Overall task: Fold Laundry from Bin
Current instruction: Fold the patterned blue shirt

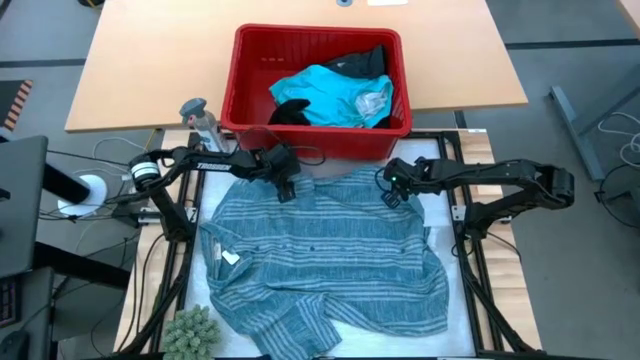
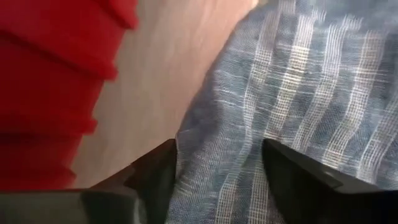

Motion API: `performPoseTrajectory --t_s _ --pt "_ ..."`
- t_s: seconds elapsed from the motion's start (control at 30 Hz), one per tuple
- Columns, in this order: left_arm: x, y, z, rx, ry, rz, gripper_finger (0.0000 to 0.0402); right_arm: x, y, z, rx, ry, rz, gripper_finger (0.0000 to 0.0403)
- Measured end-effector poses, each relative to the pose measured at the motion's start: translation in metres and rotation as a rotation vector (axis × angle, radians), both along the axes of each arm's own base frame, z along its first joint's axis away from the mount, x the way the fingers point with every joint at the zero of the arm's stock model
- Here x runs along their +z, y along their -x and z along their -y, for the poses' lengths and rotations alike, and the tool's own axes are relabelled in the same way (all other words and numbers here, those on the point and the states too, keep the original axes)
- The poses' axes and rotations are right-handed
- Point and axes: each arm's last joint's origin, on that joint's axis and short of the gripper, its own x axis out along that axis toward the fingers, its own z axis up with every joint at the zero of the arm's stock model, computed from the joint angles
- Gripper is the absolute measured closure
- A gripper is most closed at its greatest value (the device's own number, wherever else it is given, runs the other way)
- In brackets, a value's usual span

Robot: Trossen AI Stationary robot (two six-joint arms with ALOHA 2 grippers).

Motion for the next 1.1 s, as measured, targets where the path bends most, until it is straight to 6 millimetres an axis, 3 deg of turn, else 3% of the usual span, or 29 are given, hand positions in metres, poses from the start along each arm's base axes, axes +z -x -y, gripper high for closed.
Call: performPoseTrajectory --t_s 0.13,0.23,0.63,0.87,1.1 --pt "-0.001 -0.001 0.002 0.026 0.022 0.005 0.0312 0.0 0.0 -0.002 0.007 -0.003 -0.002 0.0384" --pt "0.01 0.0 0.006 0.061 0.007 0.049 0.0385 0.0 0.0 -0.003 0.008 -0.004 -0.006 0.0384" --pt "0.081 0.017 0.034 0.12 -0.121 0.239 0.0401 0.007 0.005 -0.004 0.008 0.01 0.012 0.0384" --pt "0.113 0.043 0.052 0.197 -0.212 0.263 0.0401 0.029 0.02 -0.008 0.008 0.048 0.116 0.0383" --pt "0.137 0.068 0.075 0.23 -0.201 0.322 0.0401 0.055 0.047 -0.019 0.042 0.088 0.212 0.0383"
